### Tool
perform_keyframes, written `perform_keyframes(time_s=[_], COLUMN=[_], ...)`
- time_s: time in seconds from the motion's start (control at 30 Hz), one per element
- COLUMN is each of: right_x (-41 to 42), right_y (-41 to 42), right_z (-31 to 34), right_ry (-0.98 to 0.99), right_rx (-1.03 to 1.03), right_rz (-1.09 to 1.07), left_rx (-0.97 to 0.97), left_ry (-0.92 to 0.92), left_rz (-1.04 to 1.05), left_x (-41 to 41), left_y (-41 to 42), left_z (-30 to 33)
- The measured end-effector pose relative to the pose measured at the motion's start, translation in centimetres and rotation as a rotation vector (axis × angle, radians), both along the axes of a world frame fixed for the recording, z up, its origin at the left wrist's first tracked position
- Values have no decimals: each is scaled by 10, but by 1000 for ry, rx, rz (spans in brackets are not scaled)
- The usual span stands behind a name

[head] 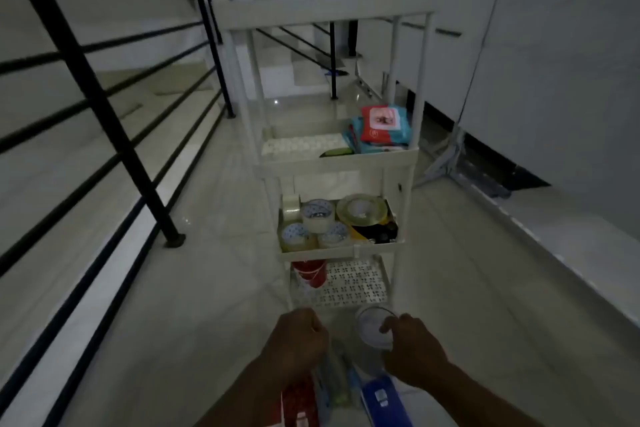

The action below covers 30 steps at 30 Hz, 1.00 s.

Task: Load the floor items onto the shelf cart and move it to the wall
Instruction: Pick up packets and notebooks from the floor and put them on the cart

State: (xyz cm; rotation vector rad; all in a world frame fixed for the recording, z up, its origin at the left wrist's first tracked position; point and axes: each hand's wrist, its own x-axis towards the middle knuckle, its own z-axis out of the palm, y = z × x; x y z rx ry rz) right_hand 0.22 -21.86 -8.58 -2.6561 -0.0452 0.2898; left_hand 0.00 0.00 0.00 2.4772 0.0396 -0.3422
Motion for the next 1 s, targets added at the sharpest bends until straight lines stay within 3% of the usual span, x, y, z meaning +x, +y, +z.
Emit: perform_keyframes(time_s=[0.17, 0.37, 0.67, 1.0], right_x=[35, 62, 57, 107], right_y=[10, 19, 9, 31], right_z=[-47, -95, -111, -79], right_ry=[66, 117, -196, -450], right_rx=[-190, -192, -179, -155], right_rz=[28, -66, 41, 44], left_rx=[-41, -19, -84, -199], left_ry=[100, 76, 130, -47], left_rz=[-37, -89, -26, 93], left_x=[46, 75, 85, 101], left_y=[0, 0, 3, 12], left_z=[-49, -93, -115, -123])
